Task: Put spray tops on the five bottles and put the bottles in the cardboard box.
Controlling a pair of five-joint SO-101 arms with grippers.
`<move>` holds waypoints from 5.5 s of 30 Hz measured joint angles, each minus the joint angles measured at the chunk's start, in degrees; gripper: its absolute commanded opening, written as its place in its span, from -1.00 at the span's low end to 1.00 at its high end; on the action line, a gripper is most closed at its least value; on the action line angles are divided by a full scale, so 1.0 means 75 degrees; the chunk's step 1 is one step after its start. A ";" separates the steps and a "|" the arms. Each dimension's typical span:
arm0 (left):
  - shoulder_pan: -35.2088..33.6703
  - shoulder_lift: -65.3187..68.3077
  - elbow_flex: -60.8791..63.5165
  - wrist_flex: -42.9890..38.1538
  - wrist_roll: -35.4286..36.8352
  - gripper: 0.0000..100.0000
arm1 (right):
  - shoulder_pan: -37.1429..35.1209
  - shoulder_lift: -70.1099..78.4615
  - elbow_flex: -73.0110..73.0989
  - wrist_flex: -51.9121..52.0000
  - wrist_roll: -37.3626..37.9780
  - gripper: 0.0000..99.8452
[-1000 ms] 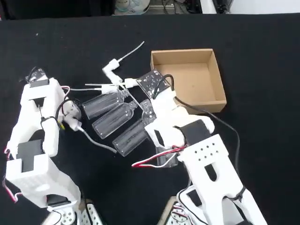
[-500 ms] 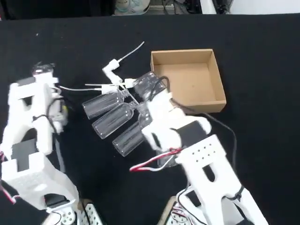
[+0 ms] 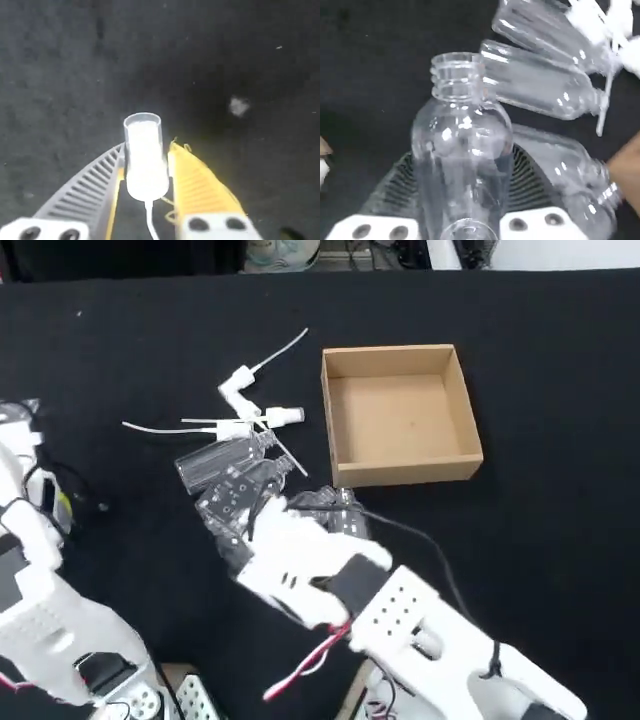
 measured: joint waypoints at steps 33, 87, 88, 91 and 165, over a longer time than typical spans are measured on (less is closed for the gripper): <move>-0.0047 0.0457 0.0000 0.0316 -0.0727 -0.66 | -0.0539 0.0000 0.3282 -0.6306 -0.1032 -0.96; -0.0305 0.0375 0.0188 0.0047 -0.0727 -0.66 | -0.1184 0.5474 0.1371 -1.0303 -0.1032 -0.75; -0.0305 0.0375 0.0188 0.0047 -0.0727 -0.66 | -0.1184 0.5474 0.1371 -1.0303 -0.1032 -0.75; -0.0305 0.0375 0.0152 0.0059 -0.0727 -0.66 | -0.1184 0.5474 0.1418 -1.0303 -0.1032 -0.75; -0.2215 0.0387 -0.0105 0.0422 -0.1477 -0.66 | -0.1149 1.0362 -0.9612 0.1676 -0.0856 -0.96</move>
